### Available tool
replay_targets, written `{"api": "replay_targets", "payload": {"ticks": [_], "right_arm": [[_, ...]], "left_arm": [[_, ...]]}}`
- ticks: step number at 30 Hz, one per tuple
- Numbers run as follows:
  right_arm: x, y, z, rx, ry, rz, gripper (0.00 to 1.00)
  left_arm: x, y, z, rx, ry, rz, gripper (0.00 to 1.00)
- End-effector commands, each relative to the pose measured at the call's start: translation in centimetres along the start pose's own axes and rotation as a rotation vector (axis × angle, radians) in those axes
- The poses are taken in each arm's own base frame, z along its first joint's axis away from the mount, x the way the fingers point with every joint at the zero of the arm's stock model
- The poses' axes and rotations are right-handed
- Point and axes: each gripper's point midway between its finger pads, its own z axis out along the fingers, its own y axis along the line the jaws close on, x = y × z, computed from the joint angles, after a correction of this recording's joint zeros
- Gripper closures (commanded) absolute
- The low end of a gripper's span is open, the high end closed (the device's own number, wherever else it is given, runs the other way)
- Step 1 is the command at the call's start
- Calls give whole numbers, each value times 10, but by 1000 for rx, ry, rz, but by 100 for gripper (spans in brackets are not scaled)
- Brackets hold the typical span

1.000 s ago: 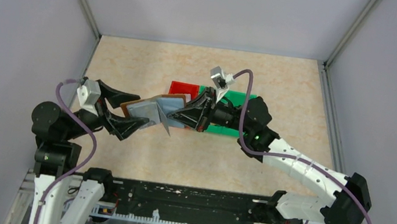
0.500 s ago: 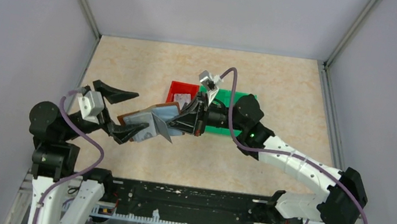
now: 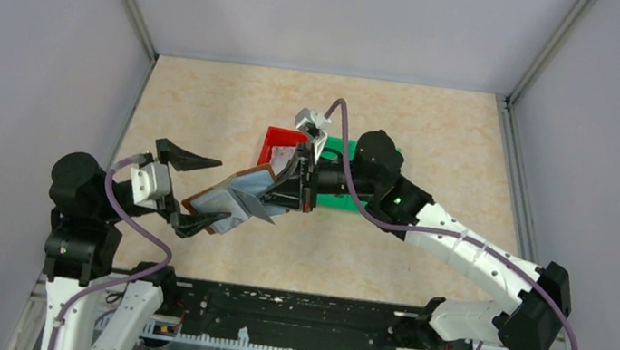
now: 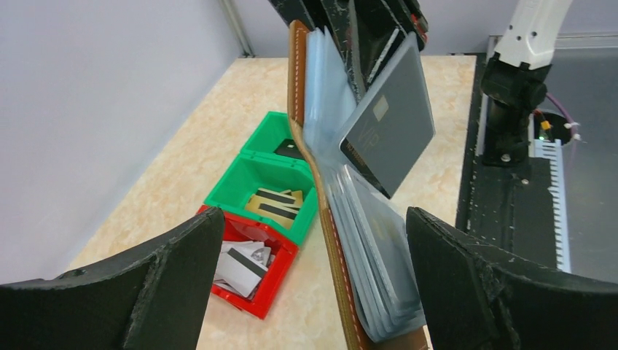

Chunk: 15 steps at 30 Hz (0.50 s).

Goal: Take the credit cards out of the card holder
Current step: Remove the credit card from the card holder.

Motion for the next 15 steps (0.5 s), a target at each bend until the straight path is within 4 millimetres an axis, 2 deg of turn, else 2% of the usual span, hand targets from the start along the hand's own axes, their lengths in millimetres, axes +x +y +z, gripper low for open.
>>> {"api": "replay_targets", "payload": {"ticks": [1, 9, 15], "right_arm": [[-9, 16, 5, -50, 43, -73, 100], [14, 13, 18, -73, 140, -34, 100], [16, 17, 22, -77, 167, -47, 100]], "left_arm": [[-1, -18, -1, 99, -6, -12, 1], [-10, -29, -2, 158, -20, -49, 2], [-1, -29, -1, 160, -9, -75, 5]]}}
